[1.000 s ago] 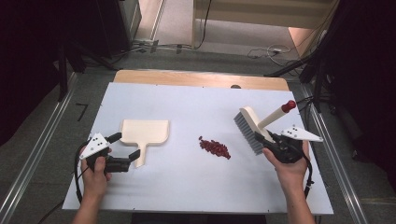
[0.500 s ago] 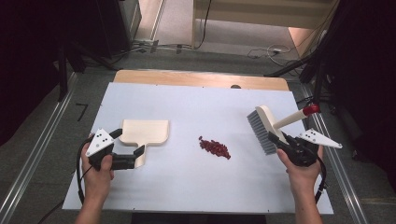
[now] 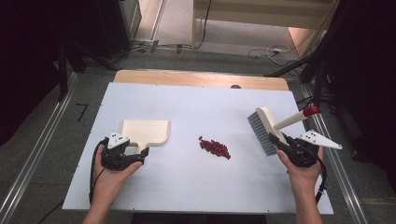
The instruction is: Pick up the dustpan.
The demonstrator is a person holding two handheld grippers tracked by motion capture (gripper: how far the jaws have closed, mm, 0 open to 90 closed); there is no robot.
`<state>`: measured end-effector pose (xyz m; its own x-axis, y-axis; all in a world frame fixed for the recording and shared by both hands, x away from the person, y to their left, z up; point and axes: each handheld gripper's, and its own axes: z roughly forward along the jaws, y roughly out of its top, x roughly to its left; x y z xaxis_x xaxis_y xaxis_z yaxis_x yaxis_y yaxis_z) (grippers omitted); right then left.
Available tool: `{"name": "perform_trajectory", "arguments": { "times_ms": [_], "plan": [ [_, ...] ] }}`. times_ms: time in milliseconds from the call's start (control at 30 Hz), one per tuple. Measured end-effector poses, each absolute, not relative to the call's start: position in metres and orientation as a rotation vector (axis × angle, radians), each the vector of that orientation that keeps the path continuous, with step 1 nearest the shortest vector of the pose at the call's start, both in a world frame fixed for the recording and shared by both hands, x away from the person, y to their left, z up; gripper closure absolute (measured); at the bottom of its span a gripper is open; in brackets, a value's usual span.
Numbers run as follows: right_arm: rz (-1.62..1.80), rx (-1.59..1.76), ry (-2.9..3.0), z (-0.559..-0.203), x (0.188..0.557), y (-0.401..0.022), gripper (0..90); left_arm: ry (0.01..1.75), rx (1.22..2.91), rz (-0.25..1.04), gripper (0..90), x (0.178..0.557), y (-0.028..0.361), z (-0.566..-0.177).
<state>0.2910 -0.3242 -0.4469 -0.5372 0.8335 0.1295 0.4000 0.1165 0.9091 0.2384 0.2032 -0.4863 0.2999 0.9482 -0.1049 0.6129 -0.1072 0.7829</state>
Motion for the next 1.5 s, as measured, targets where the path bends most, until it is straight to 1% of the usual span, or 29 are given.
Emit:
{"name": "perform_trajectory", "arguments": {
  "times_ms": [167, 233, 500, 767, 900, 1133, 1333, 1500],
  "plan": [
    [1.401, 1.199, 1.990, -0.448, 0.291, -0.324, 65.3, 1.439, 1.842, 0.557, 25.9, 0.240, 0.199, -0.495],
    [1.396, 1.203, 1.991, -0.449, 0.291, -0.324, 65.3, 1.451, 1.870, 0.560, 25.9, 0.240, 0.198, -0.498],
    [1.388, 1.201, 1.991, -0.448, 0.290, -0.325, 65.3, 1.486, 1.887, 0.576, 30.2, 0.242, 0.192, -0.506],
    [1.381, 1.200, 1.989, -0.449, 0.291, -0.324, 65.3, 1.506, 1.875, 0.596, 34.3, 0.243, 0.189, -0.513],
    [1.380, 1.197, 1.993, -0.449, 0.291, -0.323, 65.3, 1.511, 1.857, 0.624, 38.6, 0.243, 0.186, -0.515],
    [1.375, 1.200, 1.993, -0.451, 0.291, -0.323, 65.3, 1.535, 1.844, 0.635, 40.2, 0.247, 0.183, -0.519],
    [1.371, 1.197, 1.995, -0.451, 0.291, -0.322, 65.3, 1.547, 1.832, 0.657, 47.1, 0.249, 0.182, -0.519],
    [1.368, 1.197, 1.996, -0.451, 0.291, -0.322, 65.3, 1.554, 1.827, 0.668, 49.0, 0.251, 0.182, -0.520]
  ]
}}
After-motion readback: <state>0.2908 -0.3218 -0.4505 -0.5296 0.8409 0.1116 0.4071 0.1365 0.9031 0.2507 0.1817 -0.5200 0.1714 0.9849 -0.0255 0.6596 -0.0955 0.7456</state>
